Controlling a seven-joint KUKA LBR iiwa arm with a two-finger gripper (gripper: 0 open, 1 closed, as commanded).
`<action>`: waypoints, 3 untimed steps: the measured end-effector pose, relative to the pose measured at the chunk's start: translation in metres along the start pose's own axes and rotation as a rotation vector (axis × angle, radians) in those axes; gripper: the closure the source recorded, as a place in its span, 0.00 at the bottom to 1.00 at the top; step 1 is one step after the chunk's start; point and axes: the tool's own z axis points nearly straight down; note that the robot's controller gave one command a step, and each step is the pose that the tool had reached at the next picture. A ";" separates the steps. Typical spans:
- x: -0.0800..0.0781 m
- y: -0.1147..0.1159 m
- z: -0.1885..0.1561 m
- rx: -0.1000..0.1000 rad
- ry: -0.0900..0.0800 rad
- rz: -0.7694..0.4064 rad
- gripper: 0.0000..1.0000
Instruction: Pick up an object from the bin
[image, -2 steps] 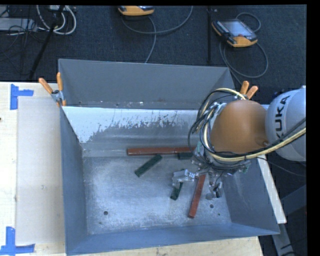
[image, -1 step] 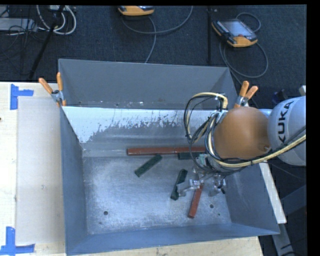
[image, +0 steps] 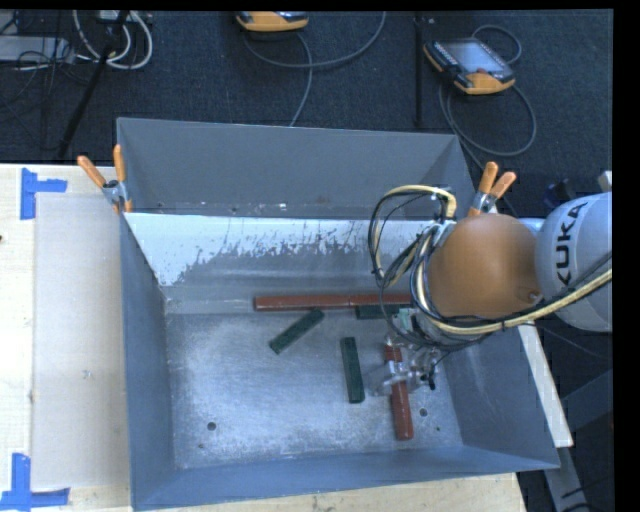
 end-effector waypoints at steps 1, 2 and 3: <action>0.036 0.022 0.000 0.004 -0.006 -0.889 1.00; 0.040 0.002 -0.051 0.004 0.002 -0.891 1.00; 0.025 -0.010 -0.168 0.007 0.003 -0.894 1.00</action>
Offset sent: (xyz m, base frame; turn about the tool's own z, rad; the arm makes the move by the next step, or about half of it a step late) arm -0.0239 -0.0386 0.0003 -0.8946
